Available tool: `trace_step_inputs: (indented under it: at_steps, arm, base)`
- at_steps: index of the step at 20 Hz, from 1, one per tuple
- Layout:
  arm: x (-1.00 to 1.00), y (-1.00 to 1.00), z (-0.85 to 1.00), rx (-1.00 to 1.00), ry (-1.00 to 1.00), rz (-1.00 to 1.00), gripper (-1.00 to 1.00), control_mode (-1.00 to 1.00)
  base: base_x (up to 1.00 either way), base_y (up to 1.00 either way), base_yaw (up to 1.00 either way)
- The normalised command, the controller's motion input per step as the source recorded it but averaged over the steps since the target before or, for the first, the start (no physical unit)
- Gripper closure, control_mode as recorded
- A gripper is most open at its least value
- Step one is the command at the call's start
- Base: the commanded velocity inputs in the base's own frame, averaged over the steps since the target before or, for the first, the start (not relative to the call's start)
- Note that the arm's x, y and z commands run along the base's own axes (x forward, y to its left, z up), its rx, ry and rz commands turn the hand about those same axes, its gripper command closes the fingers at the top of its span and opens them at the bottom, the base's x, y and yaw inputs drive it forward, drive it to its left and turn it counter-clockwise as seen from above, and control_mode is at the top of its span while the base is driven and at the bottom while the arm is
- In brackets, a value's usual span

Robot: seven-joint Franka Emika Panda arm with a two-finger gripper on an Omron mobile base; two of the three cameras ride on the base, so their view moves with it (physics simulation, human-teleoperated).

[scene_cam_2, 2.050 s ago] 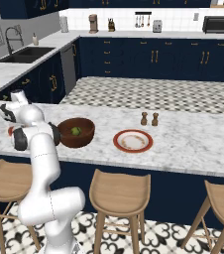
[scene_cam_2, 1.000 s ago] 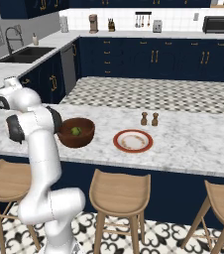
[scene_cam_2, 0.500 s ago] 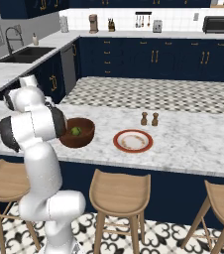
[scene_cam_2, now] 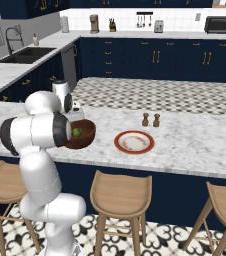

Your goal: Pick the chicken drumstick and lime from their plates and place them in the bowl. Then put the bowl in the fridge.

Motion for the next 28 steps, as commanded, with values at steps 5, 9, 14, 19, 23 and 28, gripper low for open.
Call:
trace_step_inputs:
  at_steps: [5,9,14,19,23,28]
  arm:
    - [0.88,-0.47,-0.16,0.04,0.07,-0.02,1.0,-1.0]
    - [1.0,0.0,-0.48,0.01,0.0,-0.06,1.0,-1.0]
    - [0.41,0.0,-0.46,0.0,0.0,-0.05,1.0,-1.0]
    - [0.02,0.01,-0.41,0.0,0.0,-0.03,-1.0,-1.0]
    - [-0.23,0.0,0.0,0.0,-0.01,0.0,-1.0,-1.0]
    - [-0.5,0.0,0.09,0.0,-0.05,0.0,-1.0,-1.0]
  base:
    - [0.0,0.0,0.0]
    - [0.0,0.0,0.0]
    - [0.0,0.0,0.0]
    - [0.0,0.0,0.0]
    - [0.0,0.0,0.0]
    - [0.0,0.0,0.0]
